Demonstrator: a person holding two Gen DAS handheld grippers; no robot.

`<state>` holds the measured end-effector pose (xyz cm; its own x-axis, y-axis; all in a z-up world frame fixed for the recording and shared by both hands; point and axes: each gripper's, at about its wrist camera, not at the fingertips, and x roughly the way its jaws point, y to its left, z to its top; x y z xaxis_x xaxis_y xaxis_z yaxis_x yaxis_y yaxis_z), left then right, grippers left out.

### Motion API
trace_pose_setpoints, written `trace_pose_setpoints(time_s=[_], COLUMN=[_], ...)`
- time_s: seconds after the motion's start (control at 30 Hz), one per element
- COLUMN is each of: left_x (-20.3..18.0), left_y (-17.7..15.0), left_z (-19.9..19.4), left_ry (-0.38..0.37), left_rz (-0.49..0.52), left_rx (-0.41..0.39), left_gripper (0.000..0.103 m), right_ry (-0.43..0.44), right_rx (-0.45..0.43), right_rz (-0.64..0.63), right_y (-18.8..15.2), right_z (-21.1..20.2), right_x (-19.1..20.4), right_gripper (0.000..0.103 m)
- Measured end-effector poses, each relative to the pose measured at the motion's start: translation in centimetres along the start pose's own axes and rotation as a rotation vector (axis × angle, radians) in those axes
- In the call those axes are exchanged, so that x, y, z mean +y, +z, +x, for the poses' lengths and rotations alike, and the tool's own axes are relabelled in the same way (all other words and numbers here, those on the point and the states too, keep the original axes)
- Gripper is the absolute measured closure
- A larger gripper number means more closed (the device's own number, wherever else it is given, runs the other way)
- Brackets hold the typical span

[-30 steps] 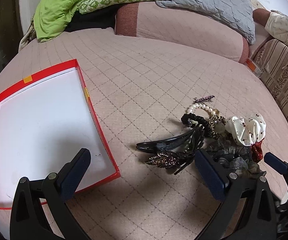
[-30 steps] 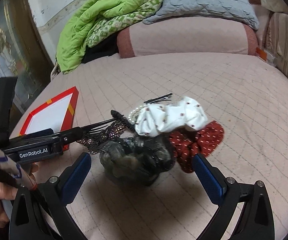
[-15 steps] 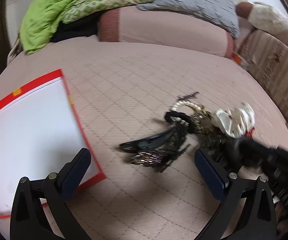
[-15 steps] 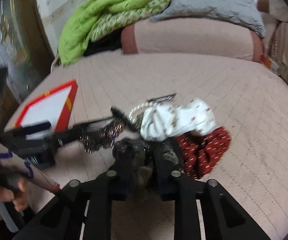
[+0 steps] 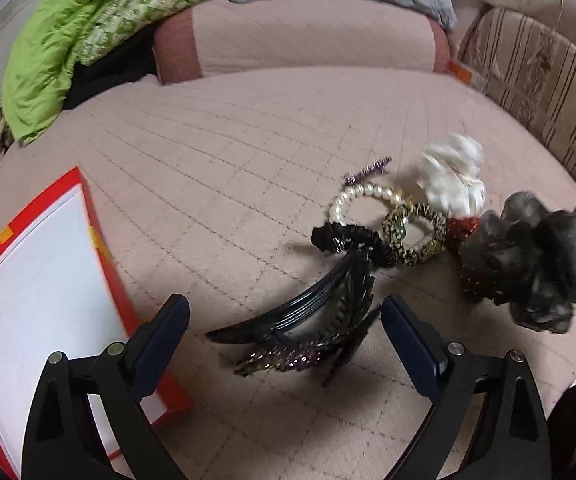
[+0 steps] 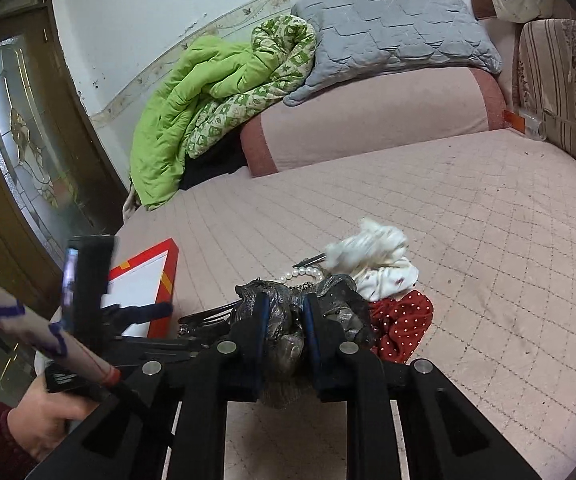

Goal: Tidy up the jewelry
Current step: 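Grasp the black claw clips with the left gripper while the right grasps the grey sheer scrunchie, then carry the claw clips and grey scrunchie over the red-rimmed tray with both grippers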

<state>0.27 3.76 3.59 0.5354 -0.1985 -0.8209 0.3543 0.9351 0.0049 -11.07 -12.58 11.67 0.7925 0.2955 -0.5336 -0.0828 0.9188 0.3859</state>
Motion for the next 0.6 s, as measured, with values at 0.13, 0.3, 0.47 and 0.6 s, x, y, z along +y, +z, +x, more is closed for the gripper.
trace_pose_setpoints(time_s=[0.13,0.3,0.47,0.6], left_x=[-0.6,-0.8,-1.1,-1.5], left_y=[-0.6,-1.1,-1.4,-2.1], left_z=[1.2,1.2,0.7,-0.4], left_ry=[0.041,0.051,0.035,0.034], left_rz=[0.046,0.048,0.026,0.015], left_rx=[0.050,0.046,0.023,-0.008], left_gripper=[0.014,0.023,0.024,0.024], right_ry=[-0.003,0.001,-0.001,-0.004], right_rx=[0.002,0.010,0.010,0.008], right_rz=[0.012,0.040,0.028,0.026], right_y=[-0.2,-0.2,-0.2,-0.3], right_z=[0.0,0.2,0.3,0.4], right_x=[-0.5,-0.9,-0.8,-0.8], right_gripper=[0.084,0.084,0.084,0.084])
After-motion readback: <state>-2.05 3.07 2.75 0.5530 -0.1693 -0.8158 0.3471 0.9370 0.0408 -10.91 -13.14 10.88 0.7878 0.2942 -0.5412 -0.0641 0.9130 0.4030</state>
